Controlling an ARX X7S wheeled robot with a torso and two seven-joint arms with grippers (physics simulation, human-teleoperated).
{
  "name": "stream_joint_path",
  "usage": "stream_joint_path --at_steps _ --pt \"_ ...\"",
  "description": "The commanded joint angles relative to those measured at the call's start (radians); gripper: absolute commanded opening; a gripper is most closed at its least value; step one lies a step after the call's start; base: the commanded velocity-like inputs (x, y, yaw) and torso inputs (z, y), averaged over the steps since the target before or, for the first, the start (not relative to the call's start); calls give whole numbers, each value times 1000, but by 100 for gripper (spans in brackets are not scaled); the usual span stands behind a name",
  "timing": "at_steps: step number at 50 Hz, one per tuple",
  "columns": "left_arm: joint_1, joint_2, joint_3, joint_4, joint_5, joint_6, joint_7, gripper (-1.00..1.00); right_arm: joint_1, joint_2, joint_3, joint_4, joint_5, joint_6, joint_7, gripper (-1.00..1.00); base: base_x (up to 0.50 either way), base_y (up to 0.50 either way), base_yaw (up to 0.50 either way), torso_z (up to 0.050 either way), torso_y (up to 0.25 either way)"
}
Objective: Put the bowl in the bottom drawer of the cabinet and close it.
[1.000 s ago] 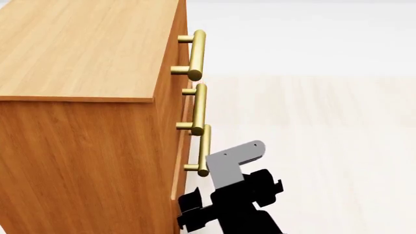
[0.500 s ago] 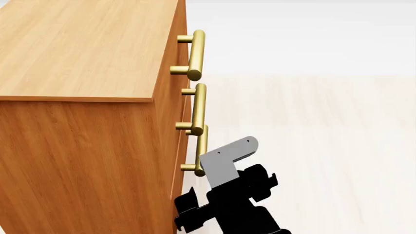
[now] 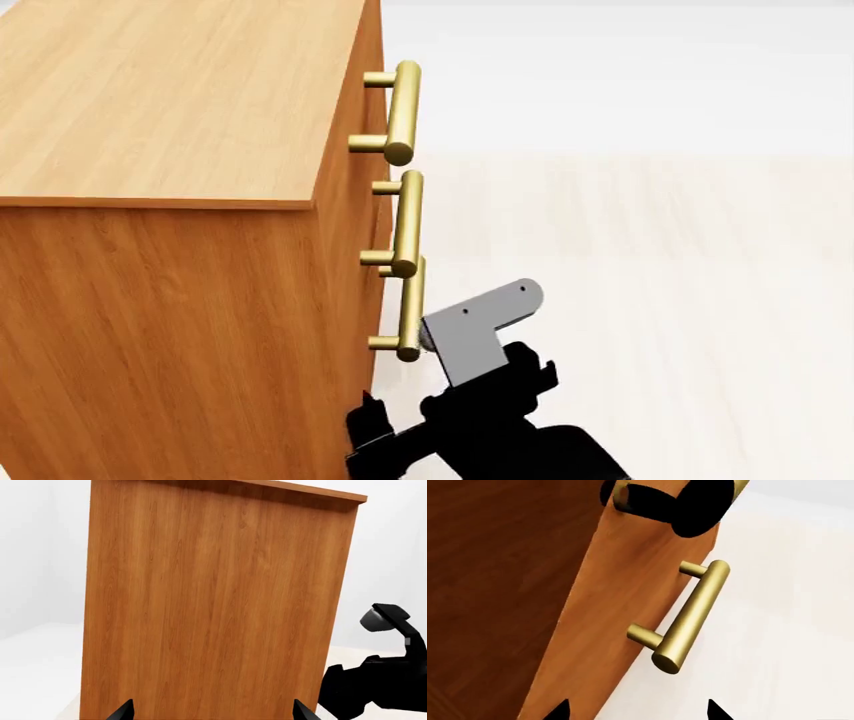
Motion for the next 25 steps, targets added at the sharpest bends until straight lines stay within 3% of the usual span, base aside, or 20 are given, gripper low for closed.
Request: stream_joint_path --at_steps 1,7,18,25 --pt "-2 3 1 -8 3 5 0 100 2 10 53 12 -5 -8 155 100 0 0 0 0 0" --pt "2 0 1 3 23 -11 -9 100 -56 68 73 -133 -31 64 257 100 0 0 0 0 0" --pt "3 -11 -2 22 -9 -36 -15 100 -94 125 122 -213 -6 99 276 100 0 0 0 0 0" --pt "14 -49 -22 111 -26 -87 -42 100 -146 177 175 -380 17 163 325 100 0 0 0 0 0"
